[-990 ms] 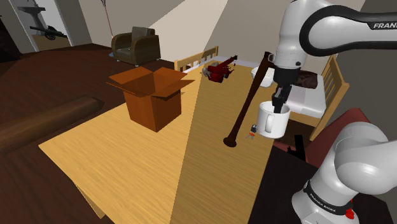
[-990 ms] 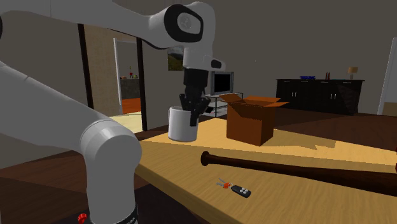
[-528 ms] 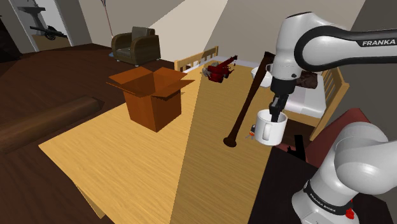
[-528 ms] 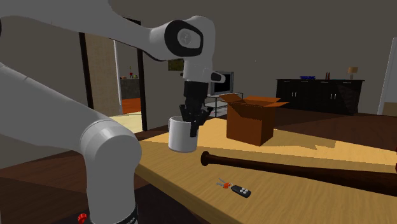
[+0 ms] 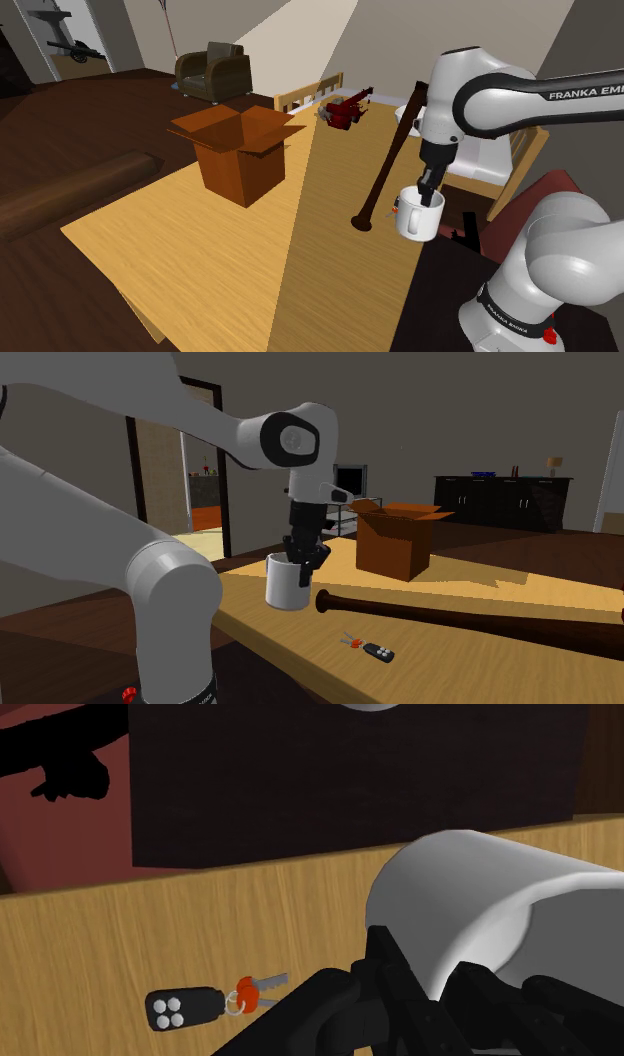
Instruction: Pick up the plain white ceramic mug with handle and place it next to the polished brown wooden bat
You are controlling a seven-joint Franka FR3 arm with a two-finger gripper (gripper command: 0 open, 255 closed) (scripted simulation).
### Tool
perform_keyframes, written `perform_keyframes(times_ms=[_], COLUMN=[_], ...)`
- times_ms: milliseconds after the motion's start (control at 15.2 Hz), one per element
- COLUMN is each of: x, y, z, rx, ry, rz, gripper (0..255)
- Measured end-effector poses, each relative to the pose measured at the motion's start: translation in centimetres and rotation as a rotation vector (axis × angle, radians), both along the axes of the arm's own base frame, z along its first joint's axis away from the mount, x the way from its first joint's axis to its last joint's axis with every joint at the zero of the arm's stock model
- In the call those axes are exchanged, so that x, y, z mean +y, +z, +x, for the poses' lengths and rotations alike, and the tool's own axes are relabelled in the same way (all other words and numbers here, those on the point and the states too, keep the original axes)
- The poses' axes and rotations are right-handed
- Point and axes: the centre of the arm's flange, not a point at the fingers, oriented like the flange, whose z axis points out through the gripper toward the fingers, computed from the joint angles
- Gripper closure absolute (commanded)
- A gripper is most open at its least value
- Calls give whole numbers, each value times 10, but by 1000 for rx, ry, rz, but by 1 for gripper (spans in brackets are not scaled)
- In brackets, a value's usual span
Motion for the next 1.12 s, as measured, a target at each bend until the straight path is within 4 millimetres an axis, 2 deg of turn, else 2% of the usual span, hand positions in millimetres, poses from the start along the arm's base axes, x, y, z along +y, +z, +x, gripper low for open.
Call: perform_keyframes(times_ms=[858, 1122], x=[0, 0], y=[-69, -72], z=[-1, -1], rx=[0, 0], ry=[0, 0], rz=[0, 0], gripper=[255, 255])
